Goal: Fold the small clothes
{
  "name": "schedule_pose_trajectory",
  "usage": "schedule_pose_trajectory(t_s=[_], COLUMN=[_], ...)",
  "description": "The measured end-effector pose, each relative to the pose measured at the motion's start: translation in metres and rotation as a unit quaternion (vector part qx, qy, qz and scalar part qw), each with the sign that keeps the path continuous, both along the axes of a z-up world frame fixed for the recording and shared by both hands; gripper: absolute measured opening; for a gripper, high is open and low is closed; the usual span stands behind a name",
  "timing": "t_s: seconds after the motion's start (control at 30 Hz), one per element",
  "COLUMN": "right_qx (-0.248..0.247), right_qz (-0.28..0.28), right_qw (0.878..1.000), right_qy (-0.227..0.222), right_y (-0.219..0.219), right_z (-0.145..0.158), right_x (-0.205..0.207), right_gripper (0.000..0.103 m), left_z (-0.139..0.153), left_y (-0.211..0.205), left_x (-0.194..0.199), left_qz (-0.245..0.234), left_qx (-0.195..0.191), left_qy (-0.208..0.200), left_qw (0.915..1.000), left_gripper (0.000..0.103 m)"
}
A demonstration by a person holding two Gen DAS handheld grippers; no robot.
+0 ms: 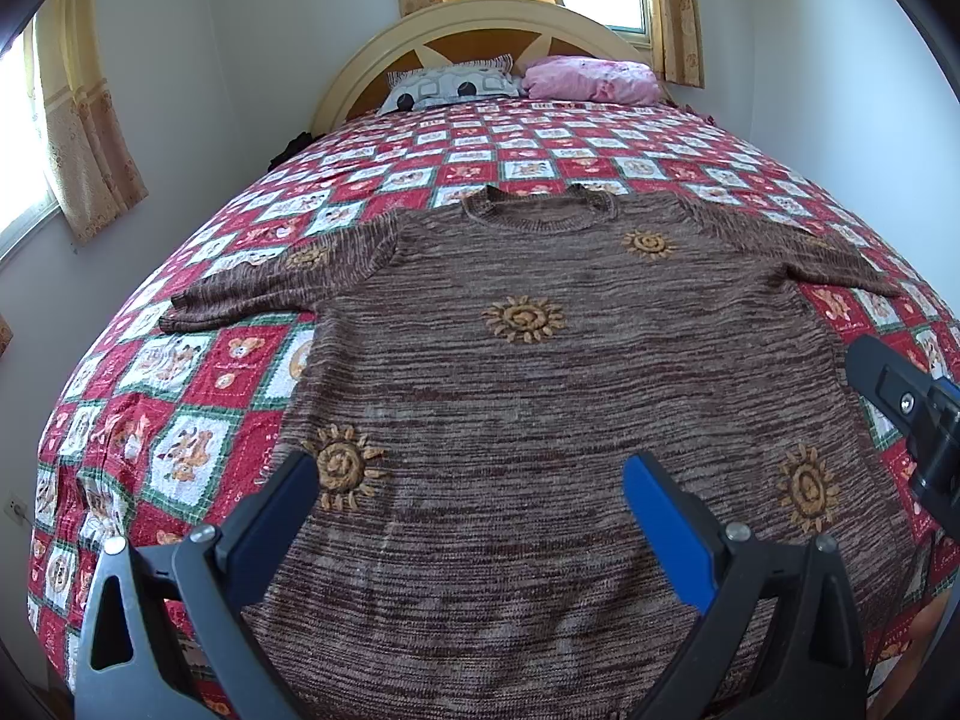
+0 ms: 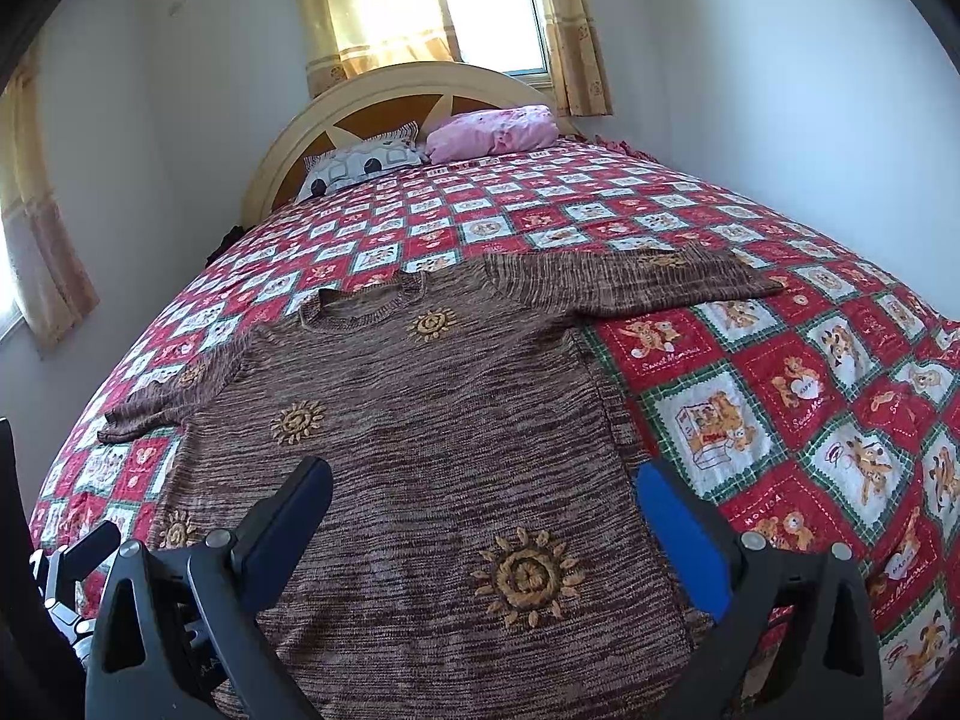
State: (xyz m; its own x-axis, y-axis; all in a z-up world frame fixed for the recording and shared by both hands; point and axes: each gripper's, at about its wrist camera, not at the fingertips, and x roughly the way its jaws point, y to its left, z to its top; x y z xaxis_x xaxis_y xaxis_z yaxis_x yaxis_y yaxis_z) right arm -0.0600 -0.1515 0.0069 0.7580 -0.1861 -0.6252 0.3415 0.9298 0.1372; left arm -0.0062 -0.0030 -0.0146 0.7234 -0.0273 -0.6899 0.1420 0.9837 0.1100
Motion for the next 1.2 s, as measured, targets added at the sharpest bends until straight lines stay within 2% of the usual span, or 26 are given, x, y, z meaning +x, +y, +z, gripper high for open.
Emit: schedule_pose_trajectory(t_s=[0.5,0.63,0.8,1.03,1.1,1.2], right_qx=[0.009,0.02,0.022,0.024,0.026,0.035], right_qz=[-0.025,-0.041,-0.061,-0.068,-0.07,-0.1], right_qw=[1.0,0.999,0.997,0.997,0.997,0.994], right_qy=[0.009,0.018,0.03,0.009,0.001,0.004], right_y=[-0.024,-0.042,-0.067,-0.113,-0.136,-0.185], right_z=[-0.012,-0.019,-0.024,-0.018,-0.014,-0.007], right_x=[0.011,0.018,0.032,0.051,0.058,0.069], right_gripper=[0.102,0.102,0.102,0.101,0.094,0.085], left_z=[-0.006,-0.015,-0.021,-0.011,-0.011,-0.015], left_y=[-0.001,-0.007,-0.004,0.01,0.015,0.02], left_x=[0.025,0.041,0.07,0.104,0.113,0.124], left_qz=[0.001,-0.01,-0.009,0.014,0.015,0.019], left_qx=[-0.005,-0.003,-0.02,-0.013,-0.015,-0.012], left_qy=[0.004,0.016,0.034,0.006,-0.004,-0.014], left_qw=[1.0,0.9998,0.9992,0.9998,0.9998,0.9997], left_gripper=[0.103,0.103,0.103,0.103,0.103,0.103])
